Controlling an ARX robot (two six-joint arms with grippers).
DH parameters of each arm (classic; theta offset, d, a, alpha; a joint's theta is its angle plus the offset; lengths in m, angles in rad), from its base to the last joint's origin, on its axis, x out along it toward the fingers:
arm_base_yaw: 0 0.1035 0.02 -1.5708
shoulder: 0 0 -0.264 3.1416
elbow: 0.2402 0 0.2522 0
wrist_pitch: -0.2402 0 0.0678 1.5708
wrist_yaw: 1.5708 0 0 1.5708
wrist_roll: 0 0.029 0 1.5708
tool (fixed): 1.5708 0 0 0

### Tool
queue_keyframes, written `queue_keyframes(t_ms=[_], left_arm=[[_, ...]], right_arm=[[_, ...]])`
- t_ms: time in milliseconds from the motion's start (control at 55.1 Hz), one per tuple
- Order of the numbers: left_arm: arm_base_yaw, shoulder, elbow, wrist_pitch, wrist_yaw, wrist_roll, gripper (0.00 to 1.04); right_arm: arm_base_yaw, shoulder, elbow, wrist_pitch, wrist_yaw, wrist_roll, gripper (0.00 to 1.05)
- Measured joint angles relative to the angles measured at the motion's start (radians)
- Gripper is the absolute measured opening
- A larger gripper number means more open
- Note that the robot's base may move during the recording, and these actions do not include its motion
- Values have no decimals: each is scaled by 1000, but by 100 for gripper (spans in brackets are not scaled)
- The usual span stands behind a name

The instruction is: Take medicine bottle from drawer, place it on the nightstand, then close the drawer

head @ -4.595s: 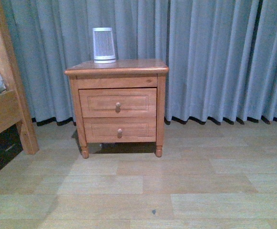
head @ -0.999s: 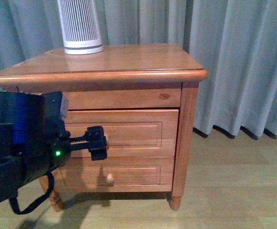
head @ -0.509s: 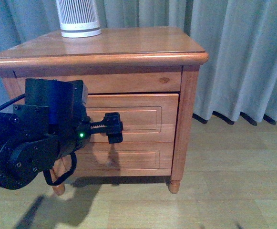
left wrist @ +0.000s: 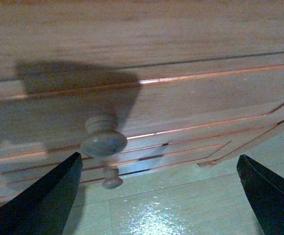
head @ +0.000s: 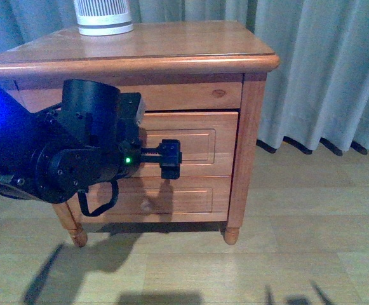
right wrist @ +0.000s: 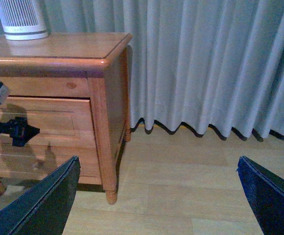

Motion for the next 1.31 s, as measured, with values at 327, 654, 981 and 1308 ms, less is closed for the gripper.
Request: queue_keyframes(t_ms=[327, 654, 981, 1308], left_arm=[[19, 23, 37, -22, 13, 13, 98], [15, 47, 52, -20, -24, 8, 98], [11, 55, 56, -7, -97, -16, 98], [7, 65, 80, -22, -119, -35, 81]], right_arm=[[0, 0, 0, 0, 0, 0, 98], [0, 0, 0, 0, 0, 0, 98], [0, 0, 0, 0, 0, 0, 98], [0, 0, 0, 0, 0, 0, 98]])
